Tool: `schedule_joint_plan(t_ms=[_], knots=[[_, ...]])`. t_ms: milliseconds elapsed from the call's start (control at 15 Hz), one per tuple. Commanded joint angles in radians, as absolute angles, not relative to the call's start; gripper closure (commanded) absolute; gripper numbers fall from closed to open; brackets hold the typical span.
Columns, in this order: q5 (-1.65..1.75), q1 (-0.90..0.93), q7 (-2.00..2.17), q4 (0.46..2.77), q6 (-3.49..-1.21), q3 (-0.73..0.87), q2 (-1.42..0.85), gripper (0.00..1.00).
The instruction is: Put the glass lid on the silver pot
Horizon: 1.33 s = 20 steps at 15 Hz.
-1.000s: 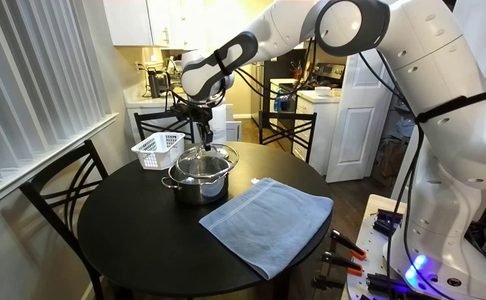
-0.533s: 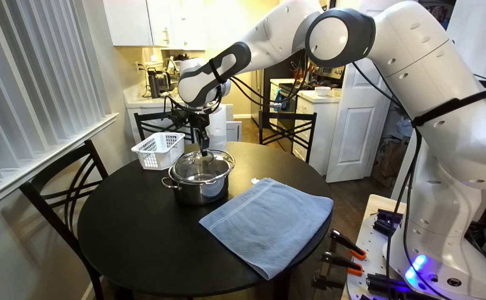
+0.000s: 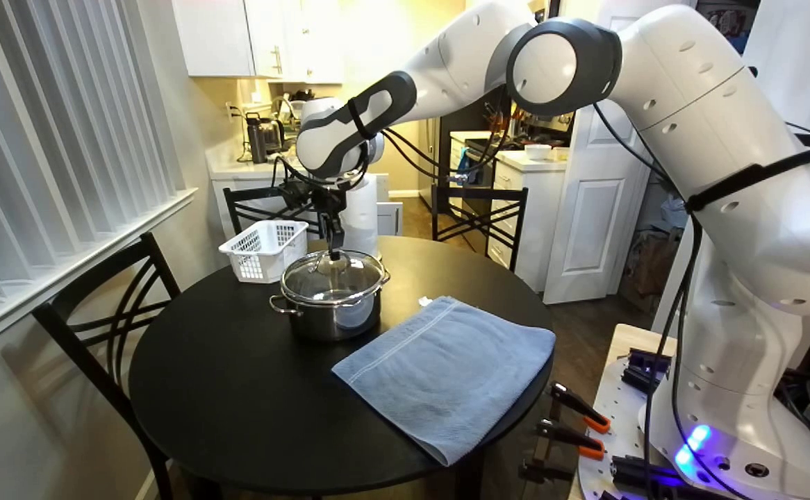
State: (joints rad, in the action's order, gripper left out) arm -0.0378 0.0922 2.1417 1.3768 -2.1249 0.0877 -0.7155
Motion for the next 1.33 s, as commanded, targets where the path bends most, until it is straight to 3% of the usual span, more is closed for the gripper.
schedule_joint_plan(t_ms=[0,1267], knots=[[-0.075,0.067,2.121,1.316,-2.106,0.074,-0.74,0.93],[-0.059,0.066,2.146,1.093,-1.903,0.091,-0.882,0.93]])
